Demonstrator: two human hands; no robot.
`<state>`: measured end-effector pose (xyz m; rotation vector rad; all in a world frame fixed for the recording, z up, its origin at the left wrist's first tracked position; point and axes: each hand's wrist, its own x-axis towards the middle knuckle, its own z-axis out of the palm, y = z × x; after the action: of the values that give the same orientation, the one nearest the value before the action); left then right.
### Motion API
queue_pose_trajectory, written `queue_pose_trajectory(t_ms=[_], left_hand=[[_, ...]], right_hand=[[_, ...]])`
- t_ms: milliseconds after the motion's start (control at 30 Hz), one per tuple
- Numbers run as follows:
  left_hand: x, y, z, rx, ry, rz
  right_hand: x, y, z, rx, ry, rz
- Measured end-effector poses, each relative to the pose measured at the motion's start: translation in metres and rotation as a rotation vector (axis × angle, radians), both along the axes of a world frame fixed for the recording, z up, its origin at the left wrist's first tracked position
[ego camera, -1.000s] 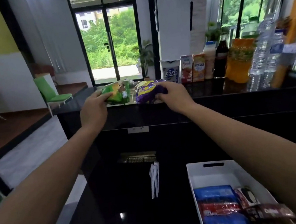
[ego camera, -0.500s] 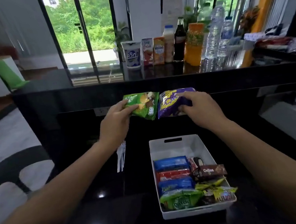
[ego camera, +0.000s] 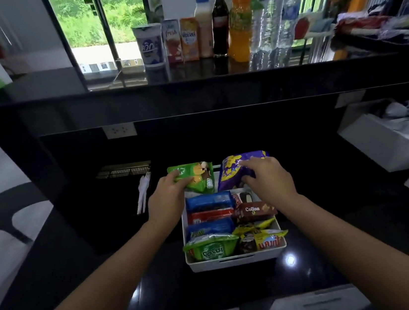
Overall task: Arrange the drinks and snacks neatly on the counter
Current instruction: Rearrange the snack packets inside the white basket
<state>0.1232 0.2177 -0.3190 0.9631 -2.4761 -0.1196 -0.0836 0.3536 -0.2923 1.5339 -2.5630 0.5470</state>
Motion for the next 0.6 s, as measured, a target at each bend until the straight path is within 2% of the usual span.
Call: queue_pose_trajectory(t_ms=[133, 300, 433, 600], left_hand=[[-0.01, -0.003, -0.028, 0.076, -0.195, 0.042], [-0.02, -0.004, -0.047, 0.088, -0.365, -0.009], [-0.026, -0.002, -0.049, 0.136, -0.415, -0.061], [-0.032, 0.0, -0.048, 0.181, -0.455, -0.118]], right_hand=[[-0.008, -0.006, -0.031, 0.131, -0.003, -0.061], [-0.011, -0.013, -0.049, 0.249, 0.011, -0.101], [-0.011, -0.018, -0.055, 0.38, 0.112, -0.101], [-0.015, -0.02, -0.066, 0.472, 0.065, -0.138]])
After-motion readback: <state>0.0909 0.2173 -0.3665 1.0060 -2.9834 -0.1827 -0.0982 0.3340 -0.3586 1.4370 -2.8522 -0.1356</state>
